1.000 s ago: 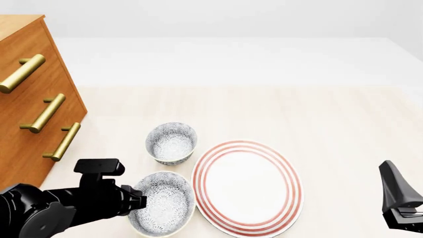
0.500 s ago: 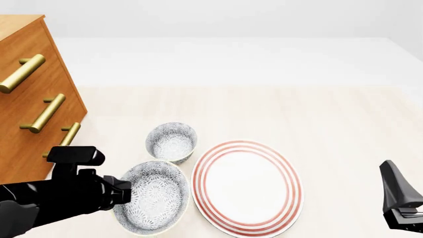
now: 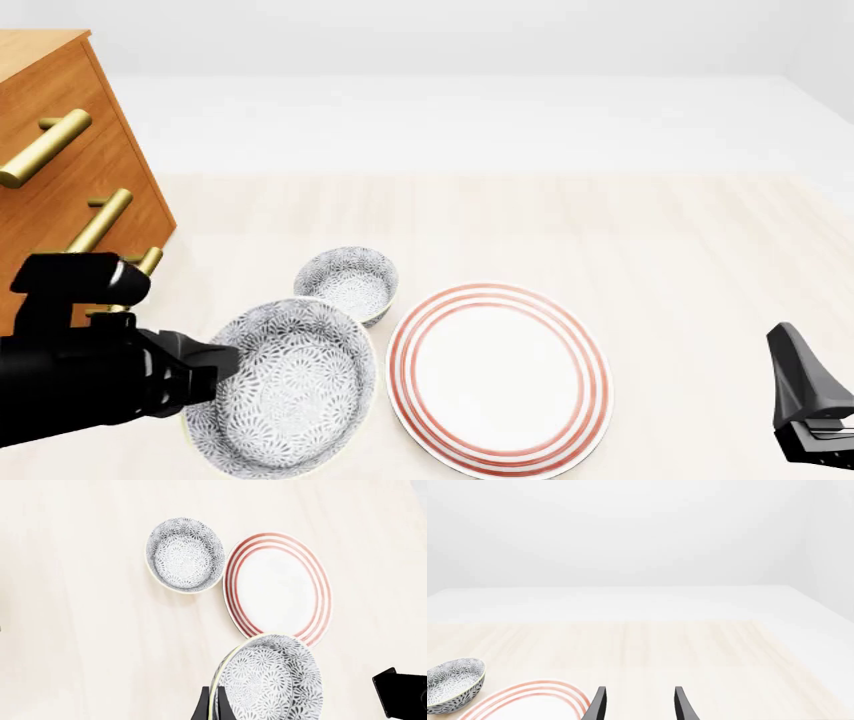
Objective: Stack the bowl in the middle on the bowl at the back.
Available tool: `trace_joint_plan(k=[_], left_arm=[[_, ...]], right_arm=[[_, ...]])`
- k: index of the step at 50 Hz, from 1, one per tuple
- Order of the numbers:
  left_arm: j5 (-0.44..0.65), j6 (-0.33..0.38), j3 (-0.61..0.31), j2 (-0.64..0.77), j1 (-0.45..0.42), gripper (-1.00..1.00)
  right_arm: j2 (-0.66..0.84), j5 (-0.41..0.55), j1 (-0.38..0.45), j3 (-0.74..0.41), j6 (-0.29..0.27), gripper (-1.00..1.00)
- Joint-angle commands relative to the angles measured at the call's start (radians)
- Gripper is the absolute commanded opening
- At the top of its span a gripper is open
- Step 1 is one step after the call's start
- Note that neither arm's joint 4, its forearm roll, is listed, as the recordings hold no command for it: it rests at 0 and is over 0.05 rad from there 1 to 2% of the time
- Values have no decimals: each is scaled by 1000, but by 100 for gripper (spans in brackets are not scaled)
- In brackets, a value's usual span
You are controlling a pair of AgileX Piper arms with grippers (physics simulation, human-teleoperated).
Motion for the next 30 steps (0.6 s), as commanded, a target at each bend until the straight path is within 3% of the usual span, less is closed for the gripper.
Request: trace_joint_plan(k=[1, 16, 17, 18, 30], left_arm=[[139, -8, -100, -53, -58, -100], [248, -42, -160, -81, -169, -100], [261, -82, -146, -78, -296, -100], [254, -86, -141, -73, -309, -100], [220, -125, -79, -78, -361, -100]], right_arm=[[0, 1, 0, 0, 4, 100], [3, 1, -14, 2, 20, 100], [-1, 0, -11, -3, 11, 100], [-1, 0, -11, -3, 11, 100], [-2, -1, -9, -4, 8, 100]])
